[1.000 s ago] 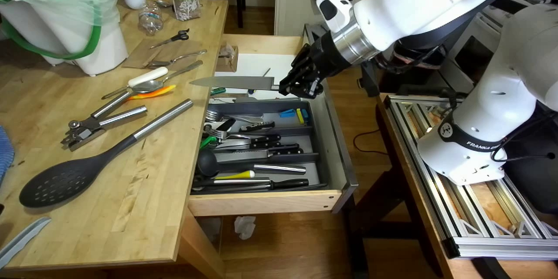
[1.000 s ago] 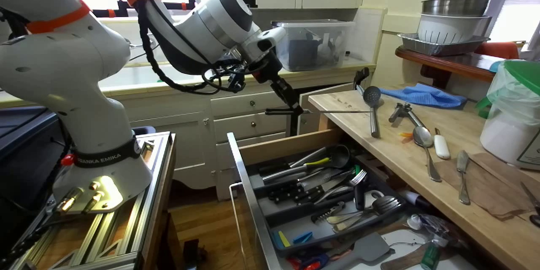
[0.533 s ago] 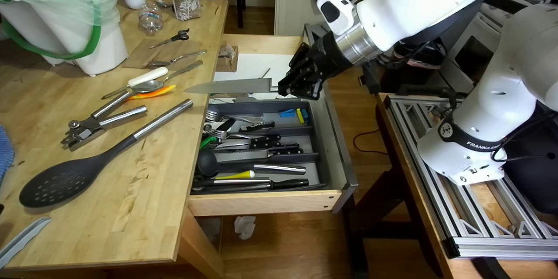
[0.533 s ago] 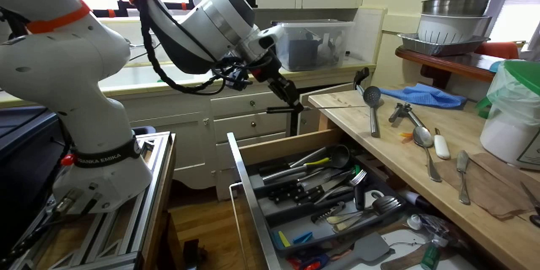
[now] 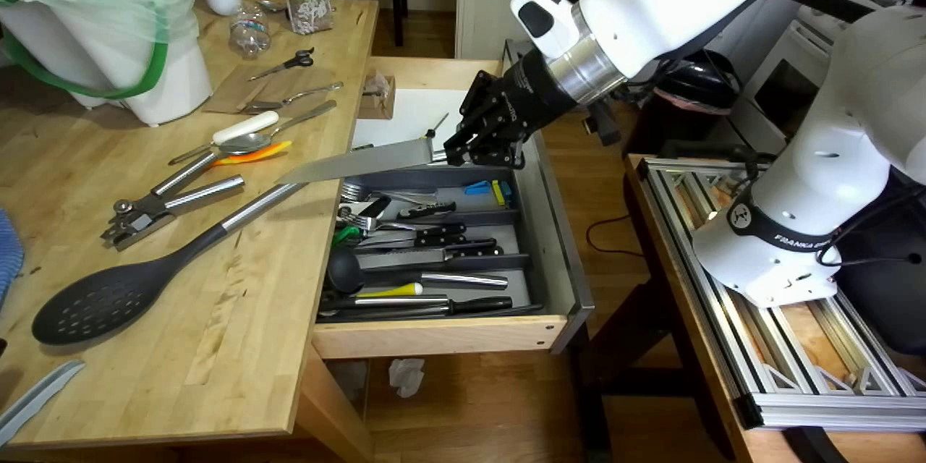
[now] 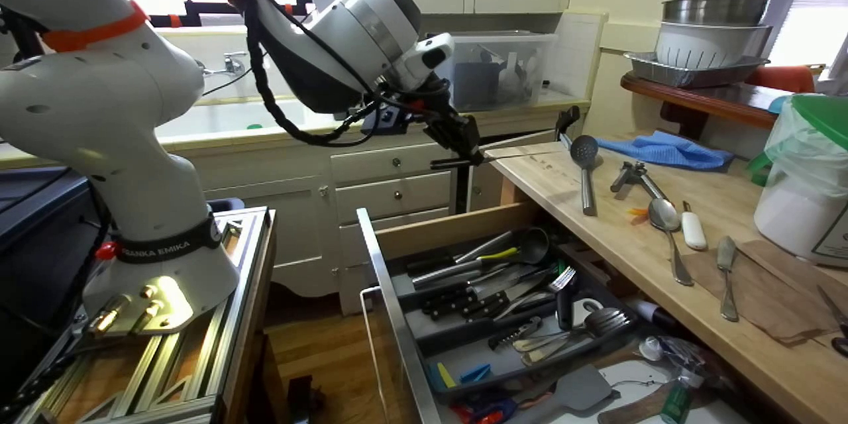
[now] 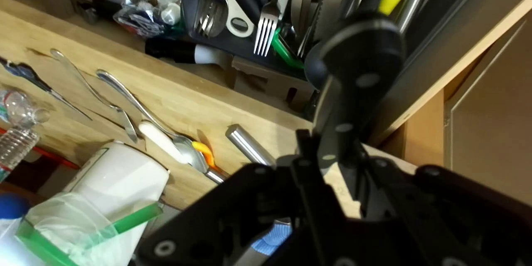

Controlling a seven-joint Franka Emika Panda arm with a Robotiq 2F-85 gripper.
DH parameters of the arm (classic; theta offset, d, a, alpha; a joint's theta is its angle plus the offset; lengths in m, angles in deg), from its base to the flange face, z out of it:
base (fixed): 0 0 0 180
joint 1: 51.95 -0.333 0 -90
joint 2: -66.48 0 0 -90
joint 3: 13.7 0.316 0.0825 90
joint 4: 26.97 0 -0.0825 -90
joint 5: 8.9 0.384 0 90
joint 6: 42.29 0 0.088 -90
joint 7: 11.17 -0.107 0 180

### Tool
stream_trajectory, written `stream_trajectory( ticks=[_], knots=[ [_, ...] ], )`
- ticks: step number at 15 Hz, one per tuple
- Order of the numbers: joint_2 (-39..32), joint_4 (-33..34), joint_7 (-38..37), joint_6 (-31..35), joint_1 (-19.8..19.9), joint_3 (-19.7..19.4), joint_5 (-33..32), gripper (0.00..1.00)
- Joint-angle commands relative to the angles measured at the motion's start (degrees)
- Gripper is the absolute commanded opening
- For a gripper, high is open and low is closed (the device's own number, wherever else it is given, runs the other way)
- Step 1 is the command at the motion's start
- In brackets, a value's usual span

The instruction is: Take the big knife out of the drawer

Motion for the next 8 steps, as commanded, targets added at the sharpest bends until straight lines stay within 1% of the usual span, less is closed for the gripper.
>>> stream_trajectory(
  ticks=[1, 8],
  knots=[
    [-2.9, 4.7, 0.1, 3.1, -1.1, -0.8, -4.6, 0.05],
    [-8.1, 12.2, 2.0, 6.2, -2.3, -1.0, -8.5, 0.05]
  ],
)
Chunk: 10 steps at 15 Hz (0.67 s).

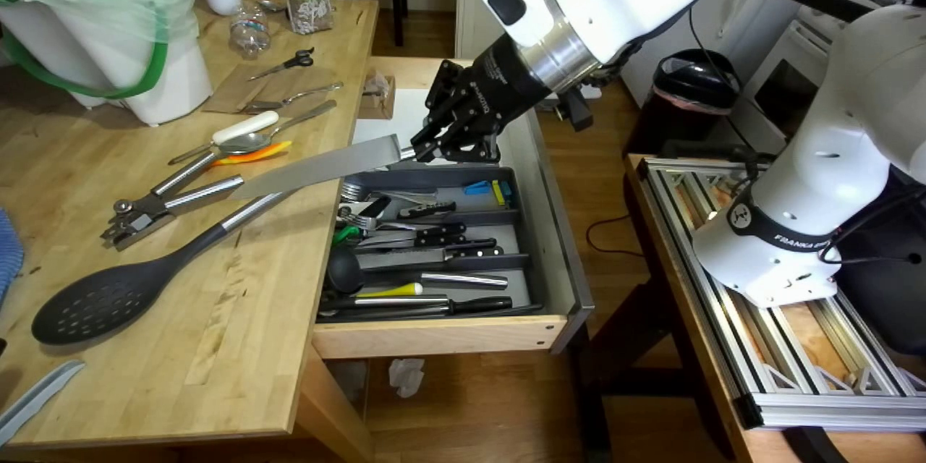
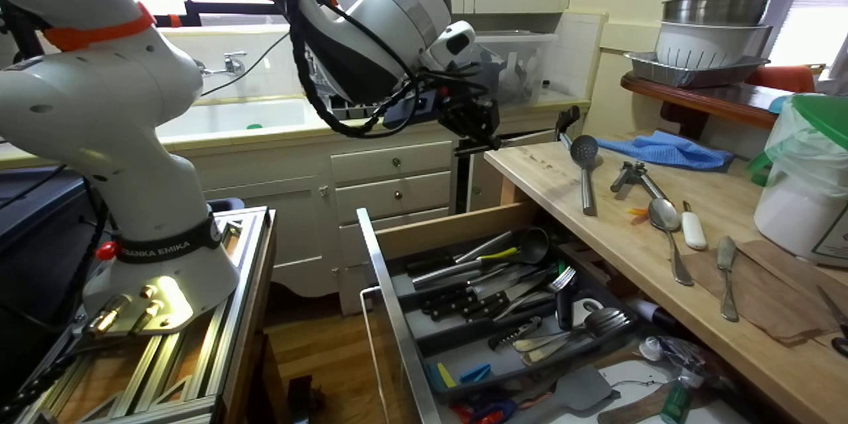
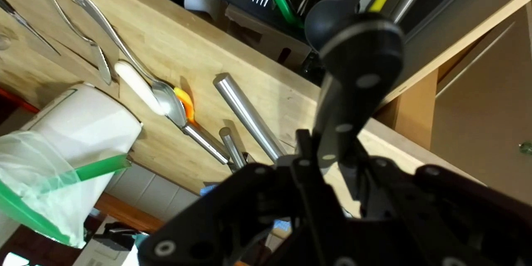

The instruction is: Take the big knife out of the drawer

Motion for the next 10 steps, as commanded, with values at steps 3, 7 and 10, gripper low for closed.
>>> stream_trajectory(
  ticks=[3, 7, 10],
  knots=[
    [-4.9, 7.5, 1.1, 4.7, -1.1, -0.9, -4.4, 0.05],
    [-4.4, 6.6, 2.3, 3.4, -0.5, -0.1, -2.0, 0.21],
    [-5.0, 7.0, 2.5, 3.5, -0.5, -0.1, -2.0, 0.21]
  ],
)
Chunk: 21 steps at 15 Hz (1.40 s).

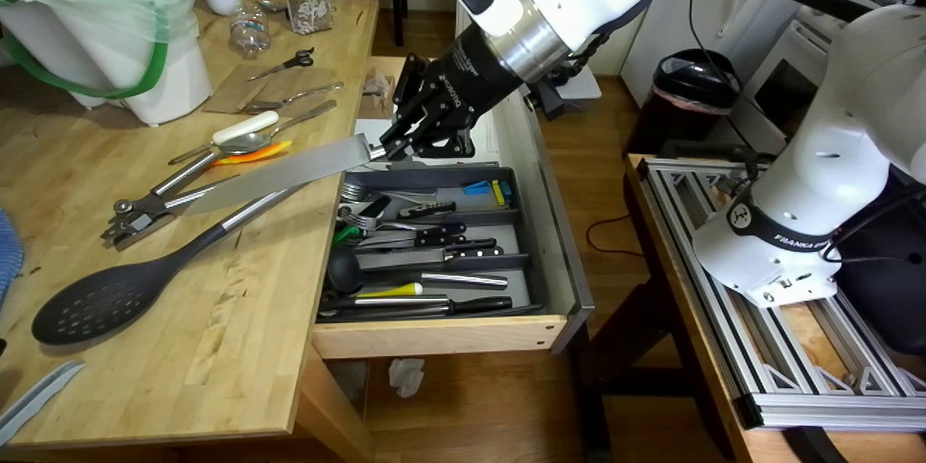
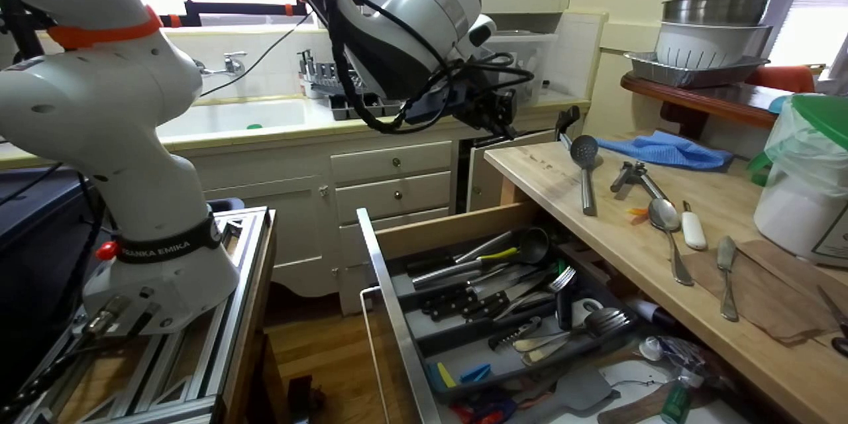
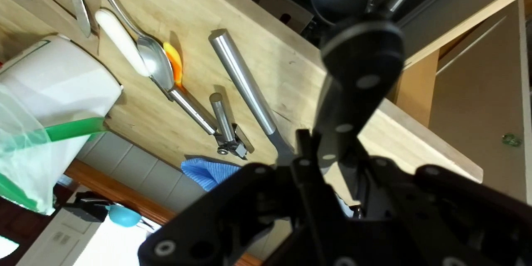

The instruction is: Take the big knife out of the drawer

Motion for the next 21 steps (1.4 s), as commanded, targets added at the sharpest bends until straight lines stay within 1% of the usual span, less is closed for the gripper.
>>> stream_trajectory(
  ticks=[1, 4, 5, 10, 14, 15, 16, 17, 21],
  knots=[
    [0.0, 0.0, 0.0, 0.0, 0.0, 0.0, 0.0, 0.21],
    [0.0, 0.0, 0.1, 0.0, 0.0, 0.0, 0.0, 0.21],
    [0.0, 0.0, 0.1, 0.0, 0.0, 0.0, -0.1, 0.05],
    [-0.6, 4.3, 1.5, 1.1, -0.1, -0.3, -1.8, 0.05],
    [-0.9, 7.1, 3.4, 4.0, 0.0, -0.6, -2.3, 0.05],
    [-0.4, 5.2, 14.6, 5.0, -2.6, -4.0, 7.8, 0.05],
    [-0.6, 5.4, 17.1, 6.4, -2.7, -4.5, 9.5, 0.05],
    [-1.3, 7.4, 13.7, 8.3, -0.7, -2.8, 5.0, 0.05],
    [-3.5, 7.0, 26.0, 13.8, 0.3, -4.7, 13.0, 0.05]
  ],
)
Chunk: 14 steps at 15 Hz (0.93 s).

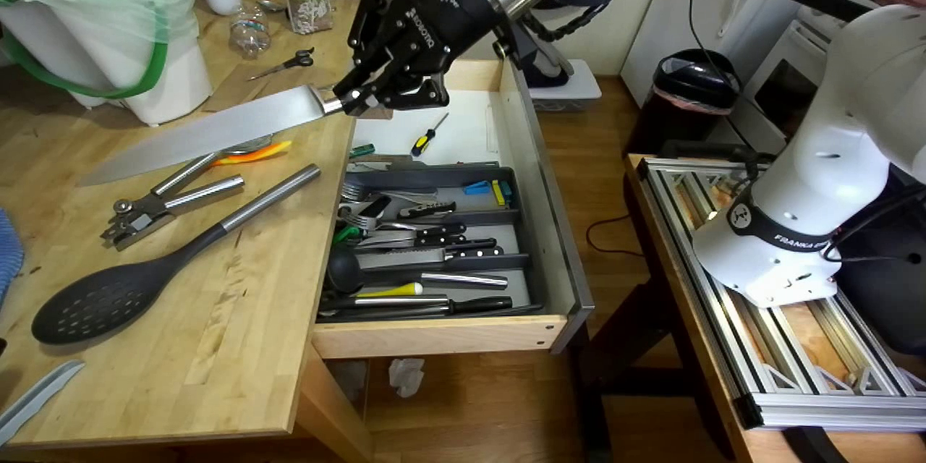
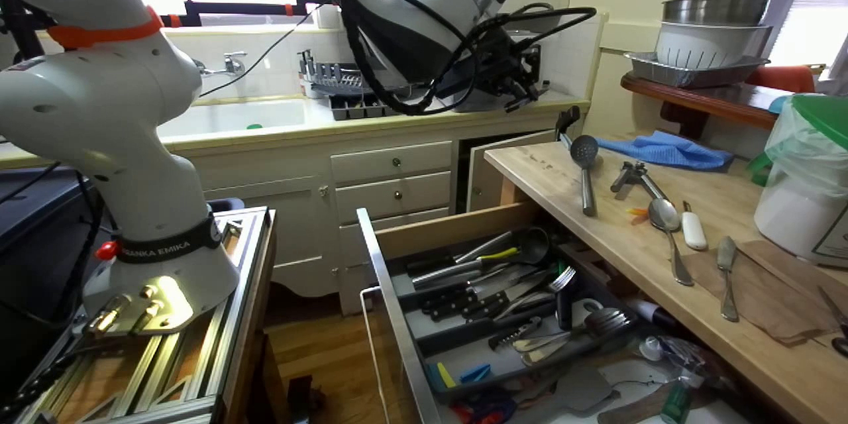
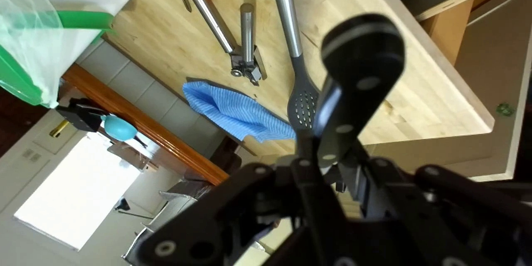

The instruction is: Take the big knife out of the drawer

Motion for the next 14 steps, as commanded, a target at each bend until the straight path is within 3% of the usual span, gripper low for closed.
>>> stream_trajectory(
  ticks=[1, 7, 14],
  knots=[
    [-3.7, 0.7, 11.4, 6.1, 1.3, -1.6, 7.2, 0.05],
    [-12.8, -0.5, 28.3, 11.4, 3.5, -2.4, 16.6, 0.05],
    [-21.1, 0.2, 36.5, 10.8, 3.1, -1.5, 18.8, 0.05]
  ],
)
